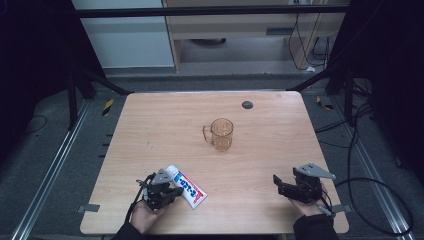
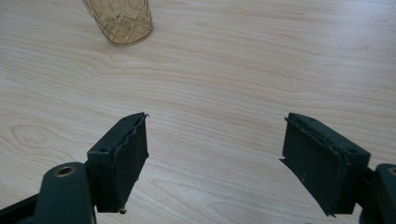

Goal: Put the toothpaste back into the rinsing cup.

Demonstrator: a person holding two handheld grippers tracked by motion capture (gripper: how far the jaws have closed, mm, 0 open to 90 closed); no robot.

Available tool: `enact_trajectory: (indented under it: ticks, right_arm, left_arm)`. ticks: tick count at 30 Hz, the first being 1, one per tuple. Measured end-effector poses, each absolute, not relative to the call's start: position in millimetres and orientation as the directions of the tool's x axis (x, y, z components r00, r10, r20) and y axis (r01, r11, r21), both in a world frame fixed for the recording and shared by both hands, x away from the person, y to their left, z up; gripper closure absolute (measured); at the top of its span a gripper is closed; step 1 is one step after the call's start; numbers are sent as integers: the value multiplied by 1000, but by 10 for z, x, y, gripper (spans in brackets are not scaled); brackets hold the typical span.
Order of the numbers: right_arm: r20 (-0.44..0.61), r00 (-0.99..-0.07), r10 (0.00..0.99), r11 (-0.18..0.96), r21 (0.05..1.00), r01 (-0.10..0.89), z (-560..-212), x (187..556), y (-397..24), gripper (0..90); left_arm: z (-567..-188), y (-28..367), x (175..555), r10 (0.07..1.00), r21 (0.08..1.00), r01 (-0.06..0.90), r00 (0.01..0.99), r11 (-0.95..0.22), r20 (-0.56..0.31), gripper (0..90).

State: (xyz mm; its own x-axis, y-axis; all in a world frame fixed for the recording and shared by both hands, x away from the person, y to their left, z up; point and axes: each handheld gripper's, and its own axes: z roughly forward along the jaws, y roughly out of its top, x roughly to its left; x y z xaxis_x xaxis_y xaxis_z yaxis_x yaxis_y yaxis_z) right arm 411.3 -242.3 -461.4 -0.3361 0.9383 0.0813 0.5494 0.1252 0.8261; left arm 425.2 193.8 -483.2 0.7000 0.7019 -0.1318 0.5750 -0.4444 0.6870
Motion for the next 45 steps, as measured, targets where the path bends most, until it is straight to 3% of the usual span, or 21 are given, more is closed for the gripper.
enact_trajectory:
  ticks: [8,18,27,34,45]
  right_arm:
    - [80,-335,939,124,828,547,-4611,4112,-2435,222]
    - [79,-330,941,124,825,551,-4627,4124,-2439,222]
    - [81,-326,942,123,821,558,-4637,4132,-2442,223]
    - [81,-327,942,124,819,560,-4637,4129,-2439,224]
    - [77,-325,942,125,822,556,-4637,4130,-2443,222]
  left_arm:
    - [-4686,1978,4272,706,709,545,702,-448,-95,890]
    - [-4338,2079,4748,769,758,510,639,-406,-18,891]
    - [-4531,2017,5161,765,676,574,644,-462,-23,891]
    - [-4607,1997,5155,745,631,579,667,-516,-3,891]
    - [-4641,2078,5074,749,640,579,662,-505,-8,892]
